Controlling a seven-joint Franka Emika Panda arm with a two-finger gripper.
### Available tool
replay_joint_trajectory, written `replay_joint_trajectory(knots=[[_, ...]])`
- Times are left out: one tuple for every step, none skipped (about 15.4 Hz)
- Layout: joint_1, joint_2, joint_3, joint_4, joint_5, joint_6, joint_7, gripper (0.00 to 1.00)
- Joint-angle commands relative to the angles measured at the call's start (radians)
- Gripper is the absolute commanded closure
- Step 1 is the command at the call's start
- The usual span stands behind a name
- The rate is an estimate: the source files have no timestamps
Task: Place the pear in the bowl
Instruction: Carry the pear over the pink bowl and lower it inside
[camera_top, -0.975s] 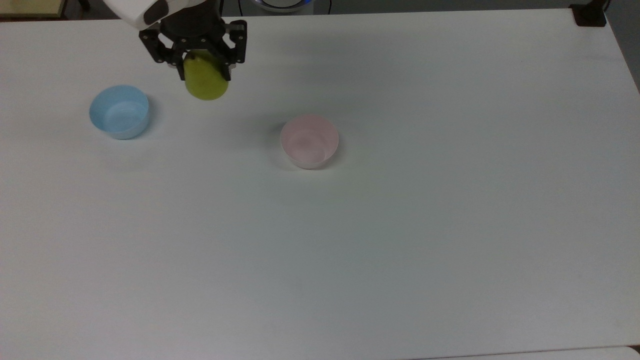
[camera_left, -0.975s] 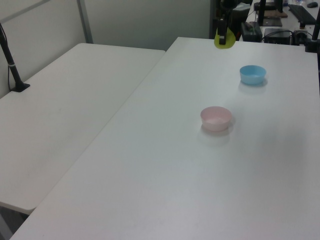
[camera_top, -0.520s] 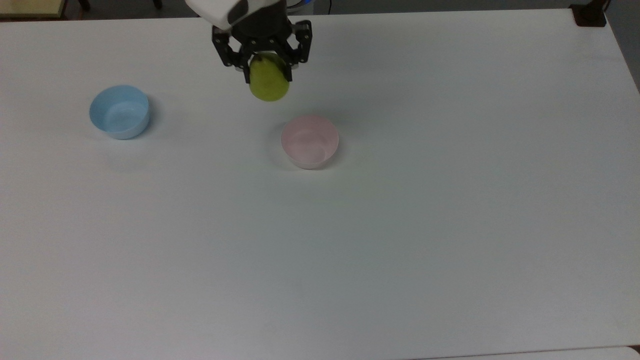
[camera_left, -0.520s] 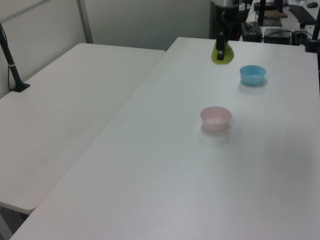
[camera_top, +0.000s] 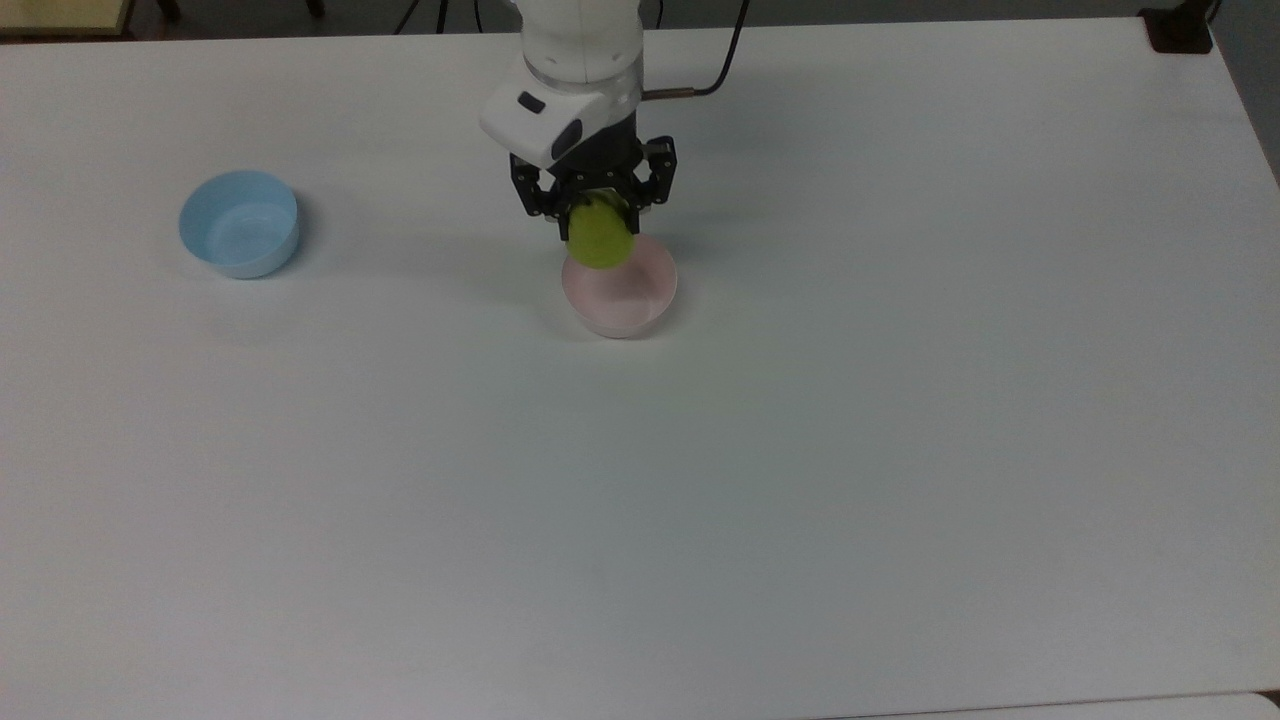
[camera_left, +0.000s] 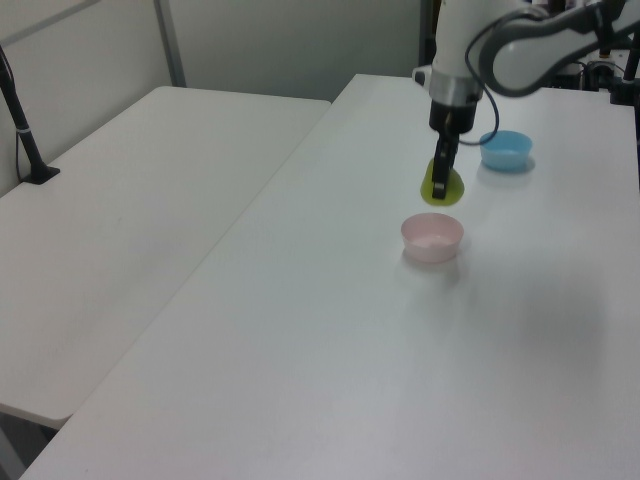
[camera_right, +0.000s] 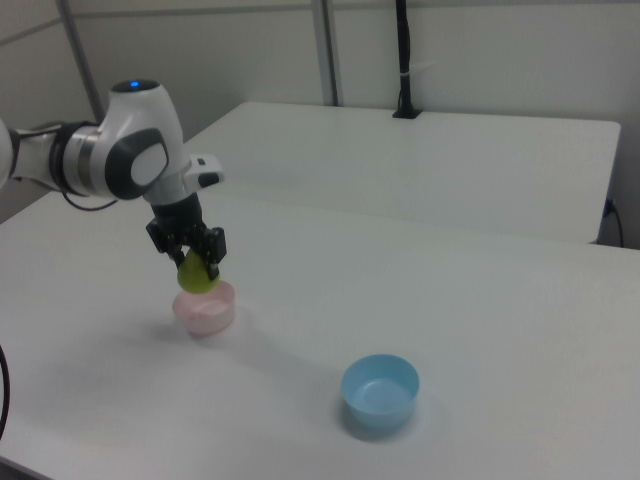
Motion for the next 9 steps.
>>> replay_joint_trajectory(knots=[[0.029, 0.034, 0.001, -0.036, 0.014, 0.100, 0.058, 1.00], [0.030, 0.048, 0.001, -0.036, 0.014, 0.119, 0.058, 1.00], [0.032, 0.065, 0.003, -0.034, 0.014, 0.130, 0.058, 1.00], [0.034, 0.080, 0.003, -0.034, 0.014, 0.139, 0.058, 1.00], [0.034, 0.090, 0.003, -0.034, 0.012, 0.145, 0.058, 1.00], [0.034, 0.097, 0.003, -0.033, 0.011, 0.146, 0.057, 1.00], [0.035, 0.108, 0.003, -0.030, 0.009, 0.146, 0.058, 1.00], [0.035, 0.114, 0.004, -0.030, 0.009, 0.148, 0.058, 1.00], [0.034, 0.119, 0.009, -0.028, 0.008, 0.151, 0.058, 1.00]])
